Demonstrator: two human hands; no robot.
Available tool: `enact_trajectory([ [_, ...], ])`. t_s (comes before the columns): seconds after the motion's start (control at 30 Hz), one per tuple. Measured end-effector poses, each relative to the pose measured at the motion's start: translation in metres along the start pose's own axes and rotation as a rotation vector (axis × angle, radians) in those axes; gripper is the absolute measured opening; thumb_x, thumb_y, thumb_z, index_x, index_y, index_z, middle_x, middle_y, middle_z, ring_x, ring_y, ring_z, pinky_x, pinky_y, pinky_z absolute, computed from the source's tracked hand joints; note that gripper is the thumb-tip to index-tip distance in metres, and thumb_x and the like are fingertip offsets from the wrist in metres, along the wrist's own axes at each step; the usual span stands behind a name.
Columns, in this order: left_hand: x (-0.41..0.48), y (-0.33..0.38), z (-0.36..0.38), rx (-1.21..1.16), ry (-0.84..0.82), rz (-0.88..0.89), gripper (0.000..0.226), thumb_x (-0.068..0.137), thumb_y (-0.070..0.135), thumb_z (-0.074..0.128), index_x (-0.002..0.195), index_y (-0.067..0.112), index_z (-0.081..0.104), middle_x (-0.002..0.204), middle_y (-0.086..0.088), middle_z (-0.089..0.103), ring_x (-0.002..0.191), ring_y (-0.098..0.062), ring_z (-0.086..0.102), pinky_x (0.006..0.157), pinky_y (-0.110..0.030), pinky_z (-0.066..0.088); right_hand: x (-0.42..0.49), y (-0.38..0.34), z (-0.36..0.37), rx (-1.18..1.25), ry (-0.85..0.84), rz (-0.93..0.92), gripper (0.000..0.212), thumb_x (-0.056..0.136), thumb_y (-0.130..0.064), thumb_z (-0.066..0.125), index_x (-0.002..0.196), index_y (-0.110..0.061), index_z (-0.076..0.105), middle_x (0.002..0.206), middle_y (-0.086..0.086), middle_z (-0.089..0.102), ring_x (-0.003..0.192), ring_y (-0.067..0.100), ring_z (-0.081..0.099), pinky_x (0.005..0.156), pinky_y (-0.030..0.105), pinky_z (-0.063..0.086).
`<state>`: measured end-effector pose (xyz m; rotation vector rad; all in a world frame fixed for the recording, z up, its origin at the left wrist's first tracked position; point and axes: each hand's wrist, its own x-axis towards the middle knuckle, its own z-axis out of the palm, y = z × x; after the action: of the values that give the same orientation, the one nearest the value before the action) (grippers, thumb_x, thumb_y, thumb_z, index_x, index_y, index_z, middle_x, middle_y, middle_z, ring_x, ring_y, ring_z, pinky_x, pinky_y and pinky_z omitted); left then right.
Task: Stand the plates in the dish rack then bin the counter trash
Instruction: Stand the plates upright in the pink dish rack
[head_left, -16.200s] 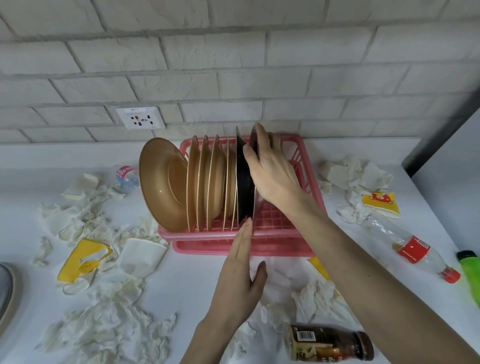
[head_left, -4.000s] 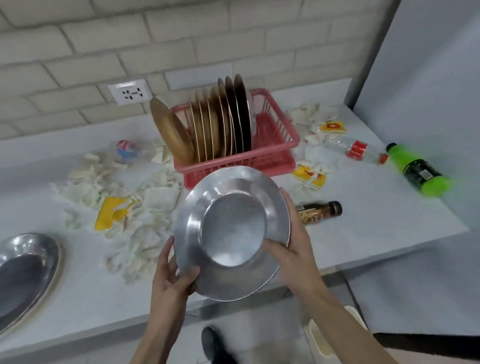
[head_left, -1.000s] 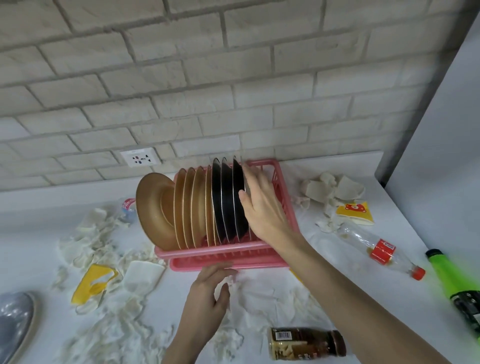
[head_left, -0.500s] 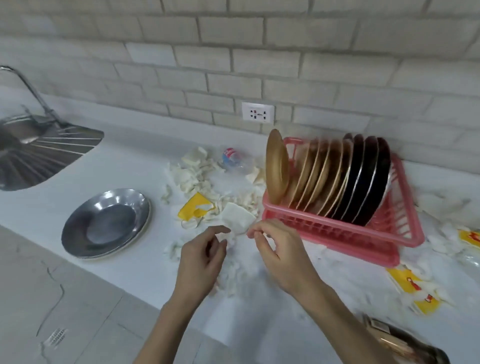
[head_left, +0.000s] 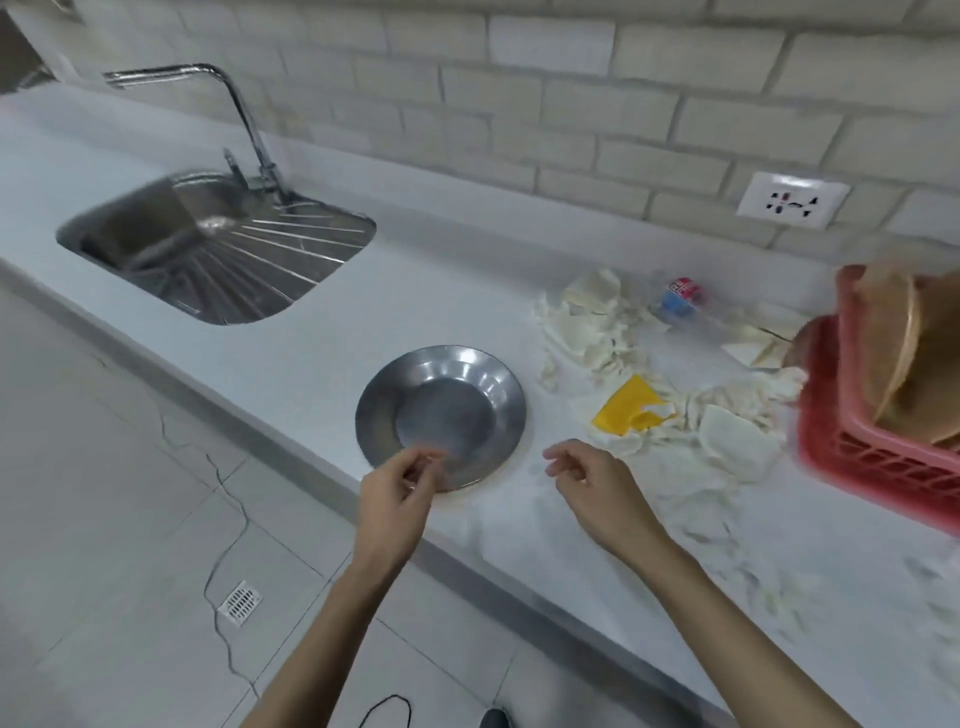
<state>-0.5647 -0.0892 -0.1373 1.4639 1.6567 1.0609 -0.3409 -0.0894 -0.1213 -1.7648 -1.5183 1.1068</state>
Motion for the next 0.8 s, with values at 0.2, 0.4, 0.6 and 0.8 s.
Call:
enact_trajectory([
  [0.2, 0.072, -0.045, -0.036, 0.248, 0.001, 0.067, 0.036, 0.086, 0.024, 0.056, 0.120, 0.018, 0.066, 0.119, 0.004, 0.066, 0.109, -0.012, 0.057, 0.094, -0.032, 0.047, 0.037, -0.022, 0.027, -0.097, -0.074, 0.004, 0.056, 0.094, -0.008, 0.050, 0.149, -0.016, 0.039, 0.142, -0.004, 0.047, 0.131, 0.014, 0.044, 0.102, 0.020, 0.030],
  [0.4, 0.122, -0.050, -0.049, 0.360, -0.114, -0.012, 0.049, 0.079, 0.020, 0.055, 0.127, 0.013, 0.059, 0.122, -0.004, 0.065, 0.113, -0.027, 0.057, 0.088, -0.033, 0.046, 0.071, -0.028, 0.039, -0.117, -0.119, 0.109, 0.073, 0.079, -0.025, 0.043, 0.151, -0.022, 0.033, 0.152, 0.002, 0.042, 0.136, 0.026, 0.042, 0.108, 0.039, 0.040],
  [0.6, 0.121, -0.047, -0.041, 0.187, -0.034, -0.056, 0.037, 0.085, 0.007, 0.057, 0.121, 0.007, 0.061, 0.108, 0.001, 0.063, 0.095, -0.018, 0.053, 0.084, -0.029, 0.042, 0.076, -0.027, 0.048, 0.010, -0.032, 0.151, 0.057, 0.088, -0.011, 0.053, 0.144, -0.017, 0.042, 0.144, 0.001, 0.047, 0.131, 0.023, 0.046, 0.102, 0.032, 0.042],
  [0.8, 0.118, -0.052, -0.034, -0.041, 0.028, -0.185, 0.044, 0.087, 0.007, 0.056, 0.128, 0.022, 0.061, 0.117, 0.011, 0.064, 0.110, -0.012, 0.057, 0.095, -0.025, 0.042, 0.080, -0.023, 0.054, 0.297, 0.053, 0.192, 0.040, 0.080, -0.005, 0.061, 0.117, -0.020, 0.055, 0.119, -0.001, 0.057, 0.110, 0.017, 0.054, 0.082, 0.027, 0.044],
])
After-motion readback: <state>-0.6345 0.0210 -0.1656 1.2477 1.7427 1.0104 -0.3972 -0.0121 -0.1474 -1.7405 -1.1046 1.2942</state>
